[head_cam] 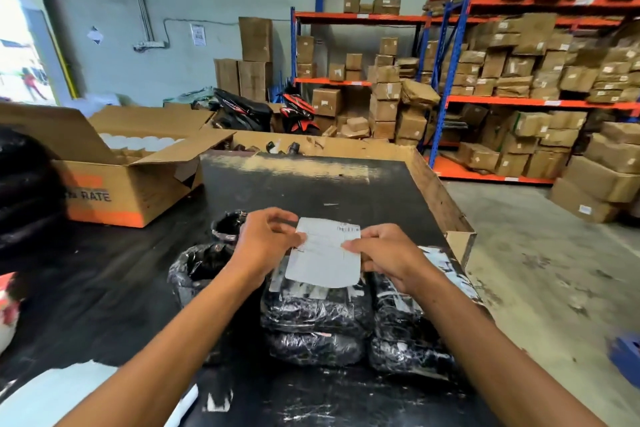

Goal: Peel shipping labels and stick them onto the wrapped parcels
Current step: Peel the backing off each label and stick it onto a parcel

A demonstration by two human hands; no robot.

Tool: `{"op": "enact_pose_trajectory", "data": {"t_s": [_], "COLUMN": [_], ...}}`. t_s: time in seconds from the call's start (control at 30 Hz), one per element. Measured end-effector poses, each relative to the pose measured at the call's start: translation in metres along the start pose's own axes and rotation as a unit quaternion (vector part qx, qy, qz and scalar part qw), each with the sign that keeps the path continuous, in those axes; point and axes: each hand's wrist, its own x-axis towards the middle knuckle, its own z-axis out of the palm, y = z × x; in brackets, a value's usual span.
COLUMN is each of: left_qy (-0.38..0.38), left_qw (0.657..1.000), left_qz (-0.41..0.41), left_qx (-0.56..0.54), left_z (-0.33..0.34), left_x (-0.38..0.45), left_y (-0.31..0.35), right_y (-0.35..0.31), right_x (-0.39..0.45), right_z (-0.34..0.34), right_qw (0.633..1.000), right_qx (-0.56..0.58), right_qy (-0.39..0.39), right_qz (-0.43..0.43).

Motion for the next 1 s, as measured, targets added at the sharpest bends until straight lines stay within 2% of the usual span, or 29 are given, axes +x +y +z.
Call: {"op": "enact_pose_trajectory", "data": {"t_s": [0.1,0.33,0.67,0.73,0.83,0.9,1.0], "left_qy": [0.006,0.012,0.017,0.012,-0.02,-0.074,-0.155], "left_qw": [0.998,0.991,0.975,0.951,0.903,0.885,0.825], "left_qz": [0.015,0.03,0.077,0.106,0.129,0.13,0.132], "left_qx": [0.065,0.128,0.208,0.29,0.41,0.441,0.527], "left_z": [0.005,0.007,0.011,0.013,0.012,0.01,0.009], "left_x": [0.001,-0.002,-0.004,-0.007,-0.013,-0.014,-0.019], "left_y": [-0.011,-0.027,-0.024,-0.024,-0.022,-0.022,-0.025], "right_y": [0.004,0.007,0.009,0.004,0.001,0.004,0.015], "right_x": [0.008,0.012,0.009,0.0,-0.01,-0.016,-0.019], "right_z": [-0.001,0.005,0.009,0.009,0.006,0.005,0.005], "right_qw": [0.998,0.988,0.976,0.95,0.882,0.837,0.785], "right_qx": [-0.058,-0.153,-0.218,-0.312,-0.461,-0.531,-0.582], "right_qy": [-0.008,-0.027,0.0,0.015,0.039,-0.031,-0.165], "right_qz": [0.011,0.01,-0.003,-0.015,-0.088,-0.132,-0.133]}}
